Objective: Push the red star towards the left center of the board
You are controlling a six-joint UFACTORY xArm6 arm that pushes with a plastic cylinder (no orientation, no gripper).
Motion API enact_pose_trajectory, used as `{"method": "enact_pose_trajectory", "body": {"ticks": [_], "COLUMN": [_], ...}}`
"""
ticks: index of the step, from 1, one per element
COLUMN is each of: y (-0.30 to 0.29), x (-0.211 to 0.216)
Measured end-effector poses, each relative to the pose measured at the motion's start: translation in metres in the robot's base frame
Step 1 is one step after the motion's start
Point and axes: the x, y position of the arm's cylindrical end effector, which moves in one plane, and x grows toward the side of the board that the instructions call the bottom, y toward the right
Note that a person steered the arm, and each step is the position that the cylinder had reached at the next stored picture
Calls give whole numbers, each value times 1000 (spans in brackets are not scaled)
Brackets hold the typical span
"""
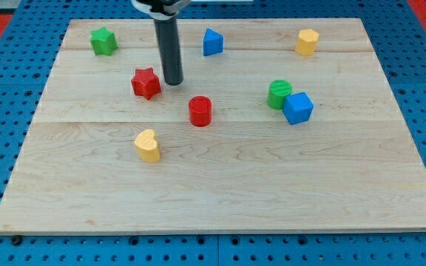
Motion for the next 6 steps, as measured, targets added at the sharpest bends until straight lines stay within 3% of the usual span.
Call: {"method": "enact_pose_trajectory", "body": {"ticks": [1,2,3,5,6], "y": [-1,-61,-100,-85,-112], "x": [0,-2,25,31,21]}}
